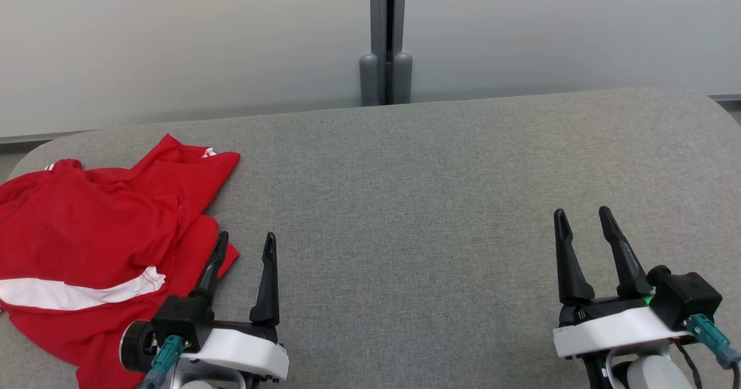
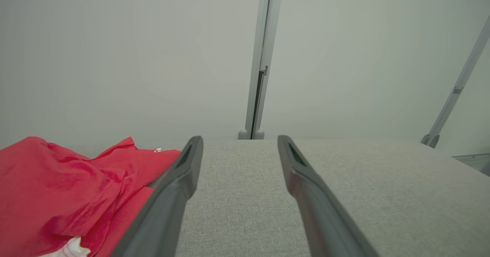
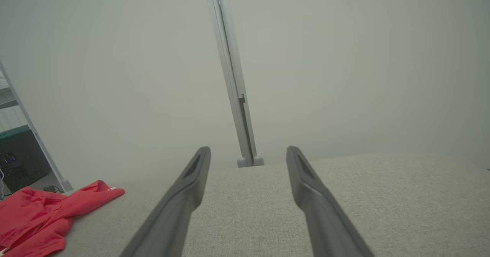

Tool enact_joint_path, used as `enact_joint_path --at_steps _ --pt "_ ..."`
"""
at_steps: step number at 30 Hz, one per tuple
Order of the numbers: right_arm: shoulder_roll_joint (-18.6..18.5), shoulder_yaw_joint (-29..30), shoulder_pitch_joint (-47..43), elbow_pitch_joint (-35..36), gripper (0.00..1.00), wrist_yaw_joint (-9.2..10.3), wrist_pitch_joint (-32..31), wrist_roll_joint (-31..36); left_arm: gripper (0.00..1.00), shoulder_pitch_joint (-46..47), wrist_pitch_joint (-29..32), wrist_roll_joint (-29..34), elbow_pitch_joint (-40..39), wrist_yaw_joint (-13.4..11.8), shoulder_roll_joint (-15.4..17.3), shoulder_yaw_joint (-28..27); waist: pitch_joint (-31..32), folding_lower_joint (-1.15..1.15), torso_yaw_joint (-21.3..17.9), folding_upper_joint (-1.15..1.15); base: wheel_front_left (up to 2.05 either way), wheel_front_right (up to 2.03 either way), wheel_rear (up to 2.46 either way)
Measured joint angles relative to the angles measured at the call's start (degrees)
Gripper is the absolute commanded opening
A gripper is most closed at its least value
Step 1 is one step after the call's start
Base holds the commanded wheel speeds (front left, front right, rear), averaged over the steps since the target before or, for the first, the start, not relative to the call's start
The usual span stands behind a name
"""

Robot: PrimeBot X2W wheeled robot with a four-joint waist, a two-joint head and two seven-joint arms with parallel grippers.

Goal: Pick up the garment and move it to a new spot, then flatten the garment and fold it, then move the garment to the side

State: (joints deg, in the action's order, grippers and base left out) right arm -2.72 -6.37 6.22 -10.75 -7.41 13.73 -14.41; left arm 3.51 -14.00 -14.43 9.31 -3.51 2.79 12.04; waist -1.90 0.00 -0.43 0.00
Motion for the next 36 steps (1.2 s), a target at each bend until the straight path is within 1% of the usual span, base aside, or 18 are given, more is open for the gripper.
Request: enact_joint_path --at_steps 11,25,30,36 --pt "-0.1 -1.0 0.8 -1.3 1.0 0.0 1.2 2.6 1.0 -0.1 -1.0 2.4 0.3 -0.1 0.0 1.0 -0.1 0.0 -0.2 0.0 0.0 0.0 0.0" --pt "-0.1 -0.9 0.8 -1.5 1.0 0.0 1.2 2.7 1.0 -0.1 -1.0 2.4 0.4 -0.3 0.0 1.4 -0.2 0.0 0.2 0.0 0.0 0.0 0.0" --pt "-0.1 -1.6 0.8 -1.5 1.0 0.0 1.2 2.9 1.0 0.0 -1.0 2.3 0.5 -0.3 0.0 1.6 -0.3 0.0 1.6 0.0 0.0 0.0 0.0" --pt "-0.1 -3.6 0.5 -1.5 1.0 0.0 1.2 3.1 1.0 0.0 -1.1 2.3 0.7 -0.4 0.0 1.6 -0.1 0.0 5.2 0.0 0.0 0.0 0.0"
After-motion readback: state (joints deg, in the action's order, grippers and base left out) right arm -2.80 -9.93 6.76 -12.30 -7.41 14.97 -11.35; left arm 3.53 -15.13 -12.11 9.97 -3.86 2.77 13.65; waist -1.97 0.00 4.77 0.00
